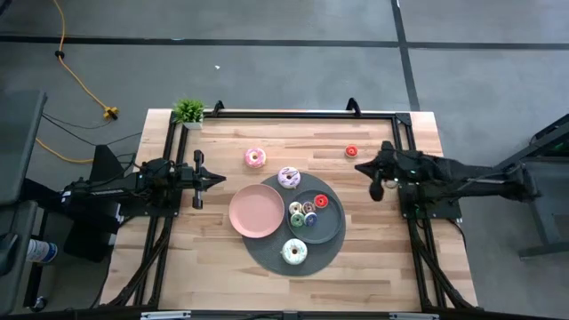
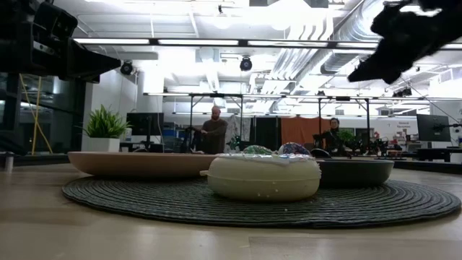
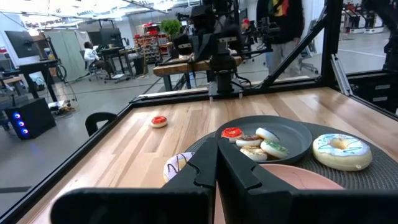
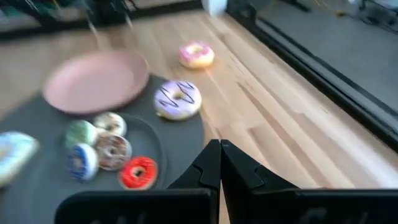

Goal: Pick & Place donuts
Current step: Put the small red donut on the black plate

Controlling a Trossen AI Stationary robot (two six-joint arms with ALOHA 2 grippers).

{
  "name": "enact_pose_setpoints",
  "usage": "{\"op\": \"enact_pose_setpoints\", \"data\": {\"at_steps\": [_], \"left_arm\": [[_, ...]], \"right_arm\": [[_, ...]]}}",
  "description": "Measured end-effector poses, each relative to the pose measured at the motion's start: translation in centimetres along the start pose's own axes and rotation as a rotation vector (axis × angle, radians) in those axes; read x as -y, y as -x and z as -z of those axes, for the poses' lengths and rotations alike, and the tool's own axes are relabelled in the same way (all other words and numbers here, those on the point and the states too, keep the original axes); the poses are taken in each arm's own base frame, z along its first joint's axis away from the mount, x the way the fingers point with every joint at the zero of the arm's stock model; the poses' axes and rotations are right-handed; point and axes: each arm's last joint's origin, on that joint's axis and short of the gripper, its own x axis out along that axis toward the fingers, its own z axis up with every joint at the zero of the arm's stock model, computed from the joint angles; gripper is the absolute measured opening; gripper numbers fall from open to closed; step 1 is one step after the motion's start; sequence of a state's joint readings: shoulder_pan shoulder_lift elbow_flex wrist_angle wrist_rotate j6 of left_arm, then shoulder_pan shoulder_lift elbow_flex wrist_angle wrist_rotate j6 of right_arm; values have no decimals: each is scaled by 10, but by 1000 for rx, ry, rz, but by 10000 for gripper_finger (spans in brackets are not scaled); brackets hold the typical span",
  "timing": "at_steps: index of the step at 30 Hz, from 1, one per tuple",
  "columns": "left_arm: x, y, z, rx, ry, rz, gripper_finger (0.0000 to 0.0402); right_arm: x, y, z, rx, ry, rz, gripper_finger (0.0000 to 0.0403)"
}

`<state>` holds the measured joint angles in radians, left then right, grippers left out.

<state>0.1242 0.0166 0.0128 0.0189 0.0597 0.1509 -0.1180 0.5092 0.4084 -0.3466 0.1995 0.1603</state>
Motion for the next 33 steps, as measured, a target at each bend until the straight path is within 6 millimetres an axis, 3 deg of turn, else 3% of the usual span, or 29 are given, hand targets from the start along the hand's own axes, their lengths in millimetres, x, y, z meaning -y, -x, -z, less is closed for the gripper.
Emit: {"op": "enact_pose_setpoints", "data": {"at_steps": [7, 12, 18, 25, 33], "left_arm": [[0, 0, 0, 0, 0, 0, 1], [0, 0, 0, 0, 0, 0, 1], [0, 0, 0, 0, 0, 0, 1], [0, 0, 0, 0, 0, 0, 1], [0, 0, 0, 0, 0, 0, 1]], "right_arm": [[-8, -47, -30, -240, 158, 69, 0], [-11, -84, -38, -418, 202, 139, 2], [-8, -125, -36, -614, 185, 220, 20], [6, -158, -27, -907, 59, 342, 67], [16, -187, -24, -1026, 168, 427, 127]]}}
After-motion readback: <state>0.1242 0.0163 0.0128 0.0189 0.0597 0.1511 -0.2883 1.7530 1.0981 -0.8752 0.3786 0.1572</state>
